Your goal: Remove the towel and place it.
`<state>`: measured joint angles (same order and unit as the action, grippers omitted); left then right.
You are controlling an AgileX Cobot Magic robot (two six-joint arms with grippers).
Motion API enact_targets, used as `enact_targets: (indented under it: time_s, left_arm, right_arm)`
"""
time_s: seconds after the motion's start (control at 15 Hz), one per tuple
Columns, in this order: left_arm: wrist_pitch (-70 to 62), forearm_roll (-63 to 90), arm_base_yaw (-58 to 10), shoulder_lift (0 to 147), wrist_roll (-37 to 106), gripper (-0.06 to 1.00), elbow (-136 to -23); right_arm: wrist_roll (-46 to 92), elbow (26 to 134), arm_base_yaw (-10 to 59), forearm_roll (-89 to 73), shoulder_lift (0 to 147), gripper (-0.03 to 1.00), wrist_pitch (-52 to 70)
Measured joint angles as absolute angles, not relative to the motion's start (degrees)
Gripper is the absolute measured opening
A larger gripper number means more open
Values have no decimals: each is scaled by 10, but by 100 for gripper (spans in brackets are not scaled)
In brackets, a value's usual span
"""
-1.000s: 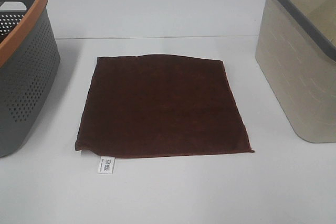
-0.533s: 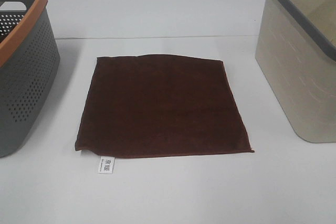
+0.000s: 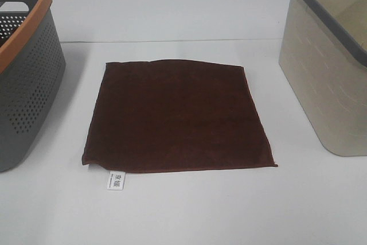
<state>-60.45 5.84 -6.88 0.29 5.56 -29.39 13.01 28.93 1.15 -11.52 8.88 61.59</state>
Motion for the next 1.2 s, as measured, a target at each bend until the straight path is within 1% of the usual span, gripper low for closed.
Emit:
enact_targets:
  time_s: [0.07, 0.2, 0.53, 1.2]
  left_arm:
    - [-604, 58, -42, -2, 56, 89, -294]
    - [-604, 58, -26, -2, 56, 89, -294]
    - [-604, 58, -25, -2, 56, 89, -294]
    - [-604, 58, -25, -2, 56, 89, -294]
  right_arm:
    - [130, 289, -4, -115, 89, 69, 616]
    - [130, 289, -21, -115, 85, 69, 616]
    - [130, 289, -23, -126, 3, 69, 615]
    - [130, 288, -23, -130, -4, 69, 617]
